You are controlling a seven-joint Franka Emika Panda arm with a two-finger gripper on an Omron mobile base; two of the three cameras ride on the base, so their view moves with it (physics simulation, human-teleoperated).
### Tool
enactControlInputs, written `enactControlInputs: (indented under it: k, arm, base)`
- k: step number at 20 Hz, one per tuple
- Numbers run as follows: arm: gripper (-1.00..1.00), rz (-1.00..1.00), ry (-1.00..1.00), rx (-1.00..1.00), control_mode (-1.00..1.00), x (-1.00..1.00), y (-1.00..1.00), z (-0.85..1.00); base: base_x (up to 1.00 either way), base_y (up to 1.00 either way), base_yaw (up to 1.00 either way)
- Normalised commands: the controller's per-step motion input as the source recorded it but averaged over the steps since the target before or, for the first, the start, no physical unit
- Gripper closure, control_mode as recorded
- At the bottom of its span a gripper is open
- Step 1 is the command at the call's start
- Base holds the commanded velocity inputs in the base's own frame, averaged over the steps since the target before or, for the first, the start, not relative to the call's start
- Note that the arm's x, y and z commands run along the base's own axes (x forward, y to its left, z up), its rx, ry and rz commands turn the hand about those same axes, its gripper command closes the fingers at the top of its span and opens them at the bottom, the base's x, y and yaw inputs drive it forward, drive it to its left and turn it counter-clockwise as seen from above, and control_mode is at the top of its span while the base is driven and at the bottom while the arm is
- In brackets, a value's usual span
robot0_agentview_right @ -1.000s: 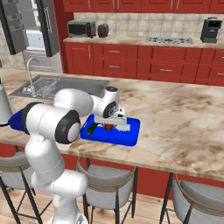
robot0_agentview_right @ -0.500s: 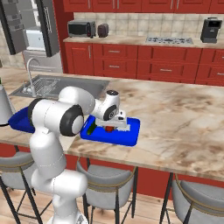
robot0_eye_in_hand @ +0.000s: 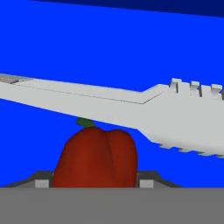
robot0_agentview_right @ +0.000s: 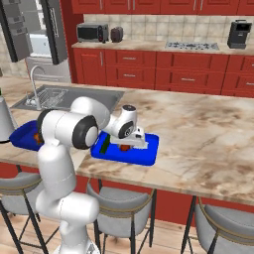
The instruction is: Gather the bell pepper and cucumber from the fridge and place them on a tray on the dining counter. Then gather the chicken drumstick and steak from the fridge and place them on the other tray.
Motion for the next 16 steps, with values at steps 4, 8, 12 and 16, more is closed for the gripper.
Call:
enactControlInputs:
  k: [4, 8, 12, 16]
  arm:
    - [-1.0, 0.0, 0.0, 0.0, -1.0, 0.01, 0.0, -0.09]
    - [-1.0, 0.0, 0.0, 0.0, -1.0, -0.07, 0.0, 0.0]
    - [-1.0, 0.0, 0.0, 0.0, -1.0, -0.28, 0.0, 0.21]
    - [-1.0, -0.01, 0.0, 0.0, -1.0, -0.32, 0.0, 0.35]
  base:
    - [0.0, 0.0, 0.0]
    - [0.0, 0.0, 0.0]
    - [0.0, 0.0, 0.0]
    - [0.0, 0.0, 0.0]
